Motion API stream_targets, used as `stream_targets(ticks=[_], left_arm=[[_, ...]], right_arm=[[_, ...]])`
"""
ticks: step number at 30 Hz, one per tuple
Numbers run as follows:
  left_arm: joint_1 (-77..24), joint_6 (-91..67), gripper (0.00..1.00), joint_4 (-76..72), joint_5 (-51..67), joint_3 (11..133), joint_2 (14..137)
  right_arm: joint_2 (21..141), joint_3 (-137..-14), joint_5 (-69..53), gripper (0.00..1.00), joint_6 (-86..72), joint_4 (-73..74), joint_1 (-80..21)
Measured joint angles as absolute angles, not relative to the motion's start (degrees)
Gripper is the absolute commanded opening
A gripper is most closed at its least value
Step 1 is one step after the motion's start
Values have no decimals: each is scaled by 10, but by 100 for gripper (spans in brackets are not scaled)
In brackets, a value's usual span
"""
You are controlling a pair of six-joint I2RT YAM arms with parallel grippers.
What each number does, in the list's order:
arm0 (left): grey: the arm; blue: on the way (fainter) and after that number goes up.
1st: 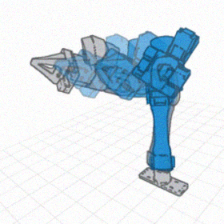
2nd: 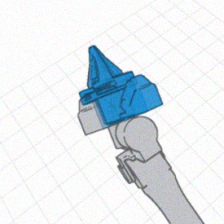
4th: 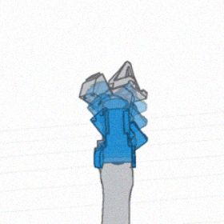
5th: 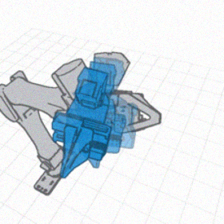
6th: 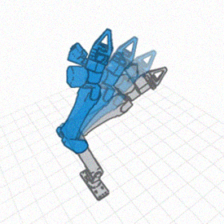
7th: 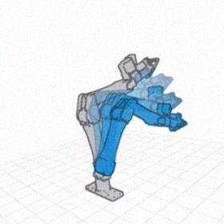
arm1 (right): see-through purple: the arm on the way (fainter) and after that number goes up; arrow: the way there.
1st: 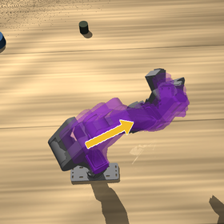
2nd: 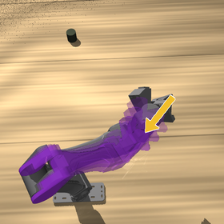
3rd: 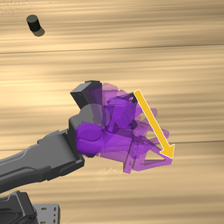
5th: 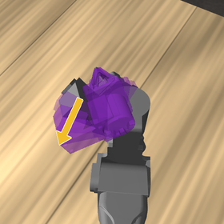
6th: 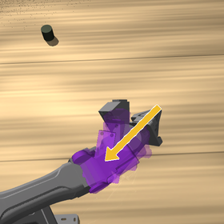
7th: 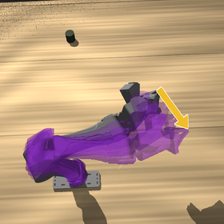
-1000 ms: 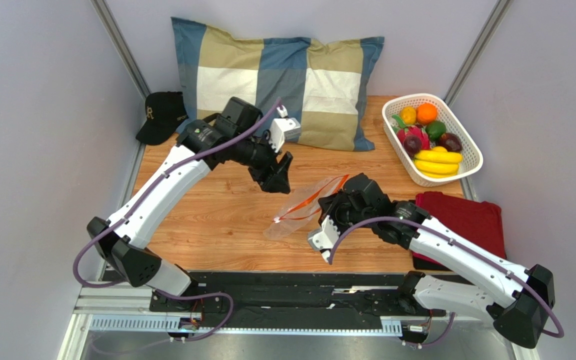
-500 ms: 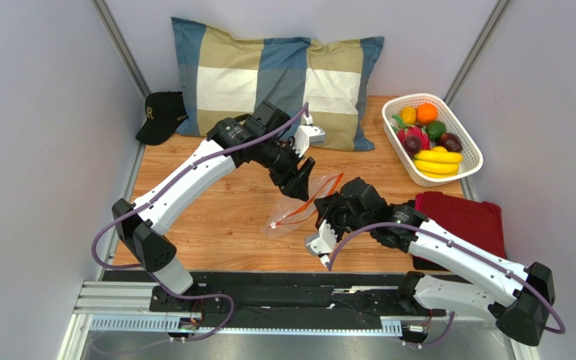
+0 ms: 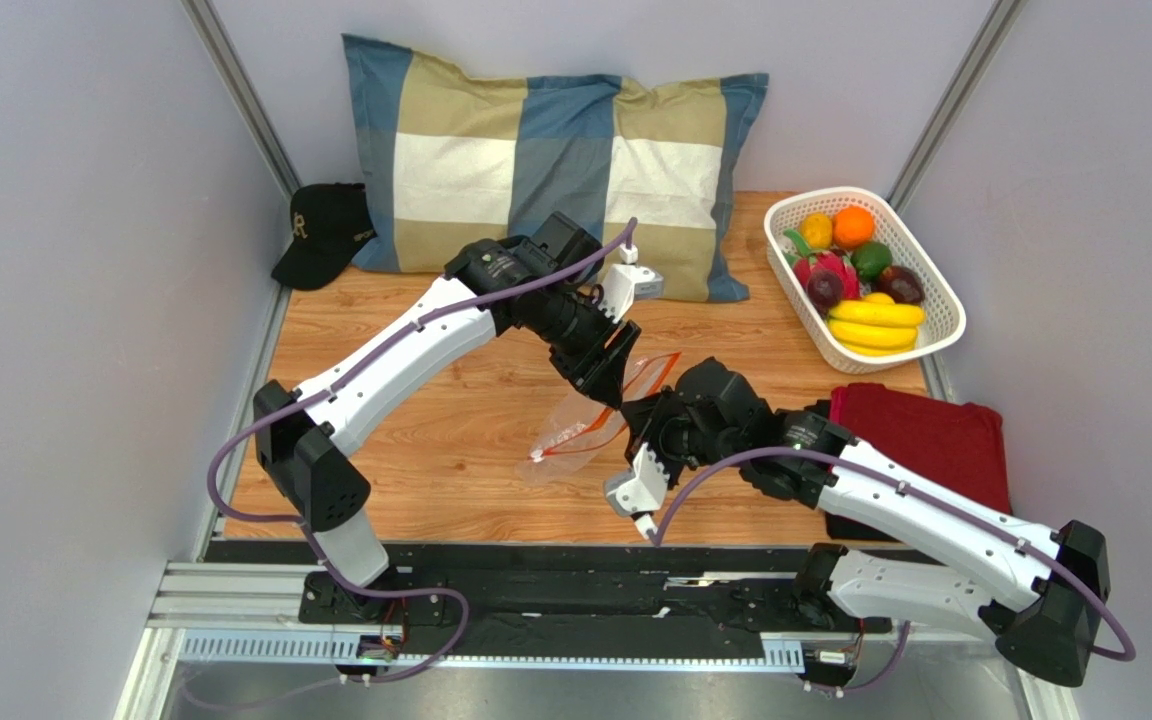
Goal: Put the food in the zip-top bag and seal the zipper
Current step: Open the zipper of the food storage bag.
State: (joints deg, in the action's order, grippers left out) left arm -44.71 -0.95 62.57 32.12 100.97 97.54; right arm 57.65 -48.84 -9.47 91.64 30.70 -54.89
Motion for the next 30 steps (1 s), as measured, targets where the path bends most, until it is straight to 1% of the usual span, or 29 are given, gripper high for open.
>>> stream_targets(ticks=[1,2,4,5,6,10,11,12,16,21,24,25,26,28,29,30], left_arm=[[-447,-10,54,627,319,1009,977],[-447,-10,51,626,318,1004,978],[-447,-10,40,626,318,995,978],[-447,-11,30,627,317,984,978],[-447,-13,24,628,315,980,978],[-445,-14,6,629,292,973,978],[-441,-14,0,629,286,973,978],[-437,-13,0,629,278,974,978],[-402,-11,0,630,236,988,977],[-305,5,0,626,166,991,955],[-274,8,0,641,176,990,948],[-273,10,4,644,178,990,947],[-272,14,16,647,182,990,946],[-271,24,31,652,203,990,945],[-268,28,48,654,215,990,945],[-264,31,53,655,228,990,944]], right_arm=[[576,-492,-95,0,910,308,-550],[576,-495,-95,0,905,309,-551],[576,-503,-97,0,894,311,-552],[576,-507,-99,0,889,311,-552],[576,-508,-100,0,885,310,-553],[576,-508,-106,0,875,314,-554],[575,-508,-108,0,872,317,-554],[573,-507,-110,0,869,322,-554],[555,-495,-118,0,863,340,-554],[518,-460,-123,0,857,370,-554],[502,-448,-120,0,863,343,-554],[496,-447,-120,0,864,338,-554],[490,-444,-120,0,865,336,-554],[482,-439,-120,0,866,336,-554],[482,-438,-121,0,866,341,-554],[484,-438,-121,0,866,345,-554]])
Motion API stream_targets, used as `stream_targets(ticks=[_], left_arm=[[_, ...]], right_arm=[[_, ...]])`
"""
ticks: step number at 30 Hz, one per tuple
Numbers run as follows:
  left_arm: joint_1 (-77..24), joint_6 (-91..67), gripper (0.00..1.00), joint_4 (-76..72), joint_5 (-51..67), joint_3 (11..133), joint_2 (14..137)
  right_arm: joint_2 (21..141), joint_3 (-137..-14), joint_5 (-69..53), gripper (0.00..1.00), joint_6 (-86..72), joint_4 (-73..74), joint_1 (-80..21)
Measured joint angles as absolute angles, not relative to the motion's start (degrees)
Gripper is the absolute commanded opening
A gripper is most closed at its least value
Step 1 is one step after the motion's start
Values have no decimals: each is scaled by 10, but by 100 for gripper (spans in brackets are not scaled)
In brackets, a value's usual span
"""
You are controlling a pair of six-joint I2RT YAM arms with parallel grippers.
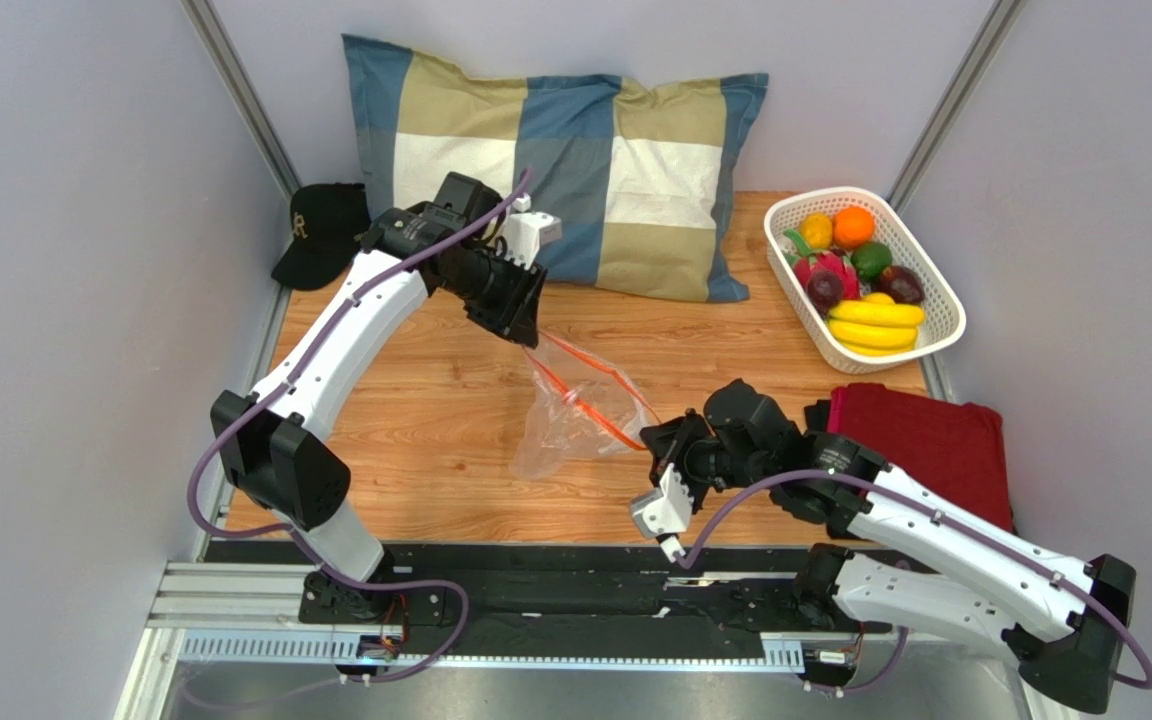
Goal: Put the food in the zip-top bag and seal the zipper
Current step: Open the zipper of the food storage bag.
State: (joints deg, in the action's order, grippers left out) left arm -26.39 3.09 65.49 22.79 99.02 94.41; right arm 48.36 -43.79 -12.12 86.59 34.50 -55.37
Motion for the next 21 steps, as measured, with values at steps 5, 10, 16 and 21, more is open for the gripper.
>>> stream_targets(ticks=[5,10,16,21], left_arm=[[-247,31,83,654,269,994,942],[-270,31,84,648,267,1007,925],[-341,48,85,646,204,1028,900],[-365,64,85,659,194,1031,900]], right_arm=[[520,-452,-127,0,861,378,-554],[540,-475,-139,0,857,386,-554],[542,-494,-148,0,854,388,-555],[544,-498,-149,0,853,390,-555]])
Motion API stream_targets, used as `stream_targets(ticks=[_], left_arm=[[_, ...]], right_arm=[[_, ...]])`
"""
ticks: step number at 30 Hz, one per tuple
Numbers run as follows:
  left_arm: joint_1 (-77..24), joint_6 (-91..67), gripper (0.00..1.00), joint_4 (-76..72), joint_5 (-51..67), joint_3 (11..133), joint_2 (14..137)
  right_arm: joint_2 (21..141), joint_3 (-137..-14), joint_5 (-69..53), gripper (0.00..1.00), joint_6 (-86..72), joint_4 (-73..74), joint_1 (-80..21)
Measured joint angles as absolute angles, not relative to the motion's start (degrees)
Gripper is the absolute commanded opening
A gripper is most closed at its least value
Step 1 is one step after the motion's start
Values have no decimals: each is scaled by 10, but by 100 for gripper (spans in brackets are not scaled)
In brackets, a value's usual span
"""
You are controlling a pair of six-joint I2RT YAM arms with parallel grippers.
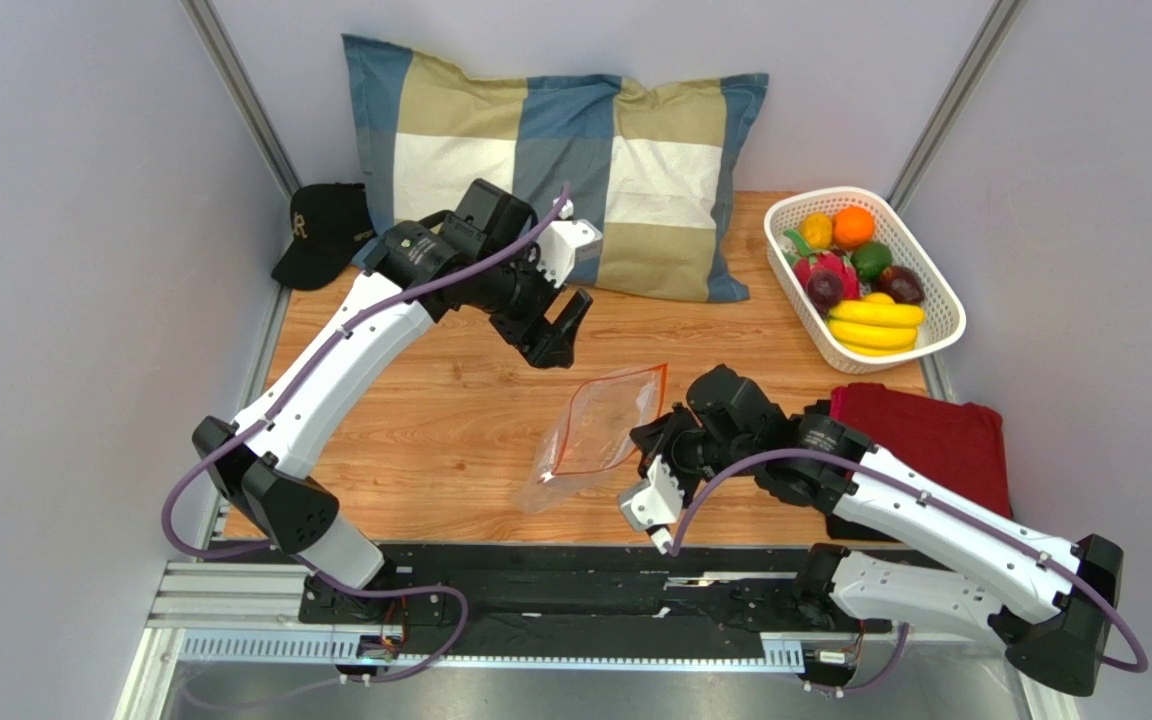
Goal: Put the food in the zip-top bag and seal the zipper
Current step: Open the zipper of the food storage bag.
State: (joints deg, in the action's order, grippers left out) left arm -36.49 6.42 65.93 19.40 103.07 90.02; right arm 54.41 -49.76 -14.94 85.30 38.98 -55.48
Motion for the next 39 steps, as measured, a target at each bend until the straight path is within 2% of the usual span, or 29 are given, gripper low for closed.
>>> stream_targets(ticks=[8,10,11,12,14,15,17,20,22,23,28,29,35,39], left_arm=[[-419,61,84,665,200,1017,903],[-423,56,78,665,205,1017,910],[-423,53,73,665,206,1017,916],[-422,50,54,664,206,1016,924],[-420,42,29,662,204,1011,939],[-415,43,13,660,203,1004,949],[-406,26,0,656,206,991,960],[-363,6,0,652,226,968,969],[-324,-9,0,643,241,959,971],[-308,-17,0,637,251,955,971],[-267,-64,0,585,283,913,956],[-270,-85,0,565,293,894,946],[-278,-180,0,490,321,865,940],[-278,-222,0,447,326,863,955]], right_arm=[[556,-505,-151,0,853,391,-555],[557,-506,-151,0,854,390,-555],[557,-506,-151,0,854,389,-555],[557,-506,-151,0,854,389,-555],[556,-506,-150,0,855,389,-555],[555,-505,-148,0,855,388,-555],[548,-500,-143,0,855,385,-555],[534,-474,-131,3,855,371,-548],[530,-449,-126,19,853,358,-535],[529,-434,-121,41,849,347,-525],[568,-406,-94,73,813,304,-473],[580,-410,-93,84,800,298,-464],[610,-469,-93,91,726,286,-410],[588,-512,-115,91,656,295,-371]])
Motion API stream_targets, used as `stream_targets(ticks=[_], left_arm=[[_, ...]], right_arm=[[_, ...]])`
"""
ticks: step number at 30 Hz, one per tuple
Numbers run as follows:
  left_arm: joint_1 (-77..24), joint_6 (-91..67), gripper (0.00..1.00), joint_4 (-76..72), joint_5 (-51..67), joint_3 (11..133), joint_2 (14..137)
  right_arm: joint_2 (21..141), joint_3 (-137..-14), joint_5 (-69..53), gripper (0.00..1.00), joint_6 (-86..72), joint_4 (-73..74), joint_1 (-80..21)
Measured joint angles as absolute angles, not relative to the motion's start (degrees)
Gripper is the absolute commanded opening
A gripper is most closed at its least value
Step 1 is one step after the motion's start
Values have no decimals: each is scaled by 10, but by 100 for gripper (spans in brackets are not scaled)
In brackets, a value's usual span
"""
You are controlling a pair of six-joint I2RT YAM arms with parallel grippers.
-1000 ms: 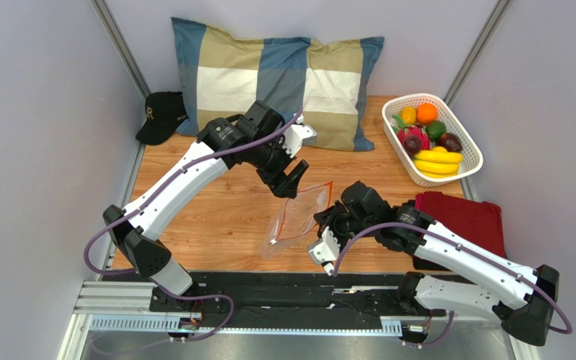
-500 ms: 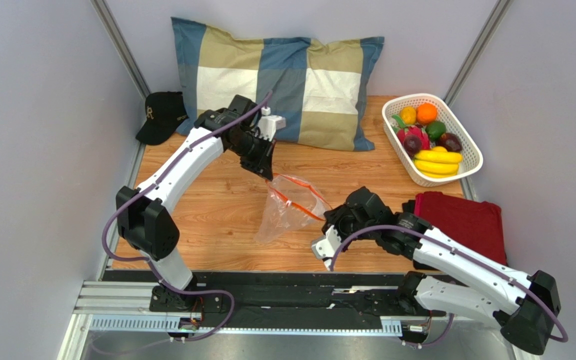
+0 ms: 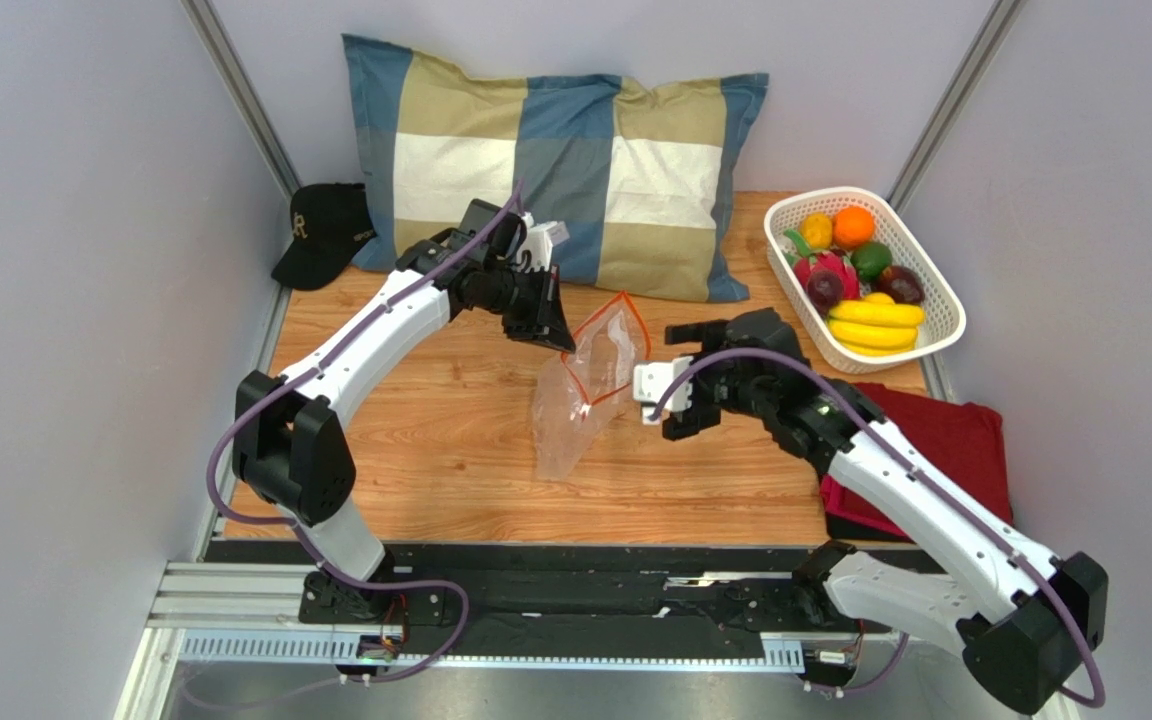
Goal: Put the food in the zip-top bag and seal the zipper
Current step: Open the zipper of the food storage bag, then pick up the fake fruit from the bin.
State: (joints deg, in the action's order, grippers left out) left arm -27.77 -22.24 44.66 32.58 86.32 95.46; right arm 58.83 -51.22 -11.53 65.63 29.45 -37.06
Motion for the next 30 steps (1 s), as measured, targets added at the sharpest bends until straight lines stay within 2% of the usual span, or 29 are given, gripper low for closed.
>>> stream_targets(ticks=[5,8,13,17,25,30], left_arm=[[-277,-252,0,415,328,862,968],[-277,-259,0,405,330,862,974],[-277,-263,0,399,333,862,979],[-277,-263,0,395,335,861,979],[-277,-263,0,387,336,859,979],[-277,-263,0,383,337,859,979]], right_arm=[[555,-557,-161,91,555,311,-281],[586,-602,-197,90,481,324,-199],[748,-748,-270,88,361,349,-13],[856,-842,-304,88,312,389,80],[1012,-965,-298,82,182,418,149],[1070,-976,-271,79,116,426,156]])
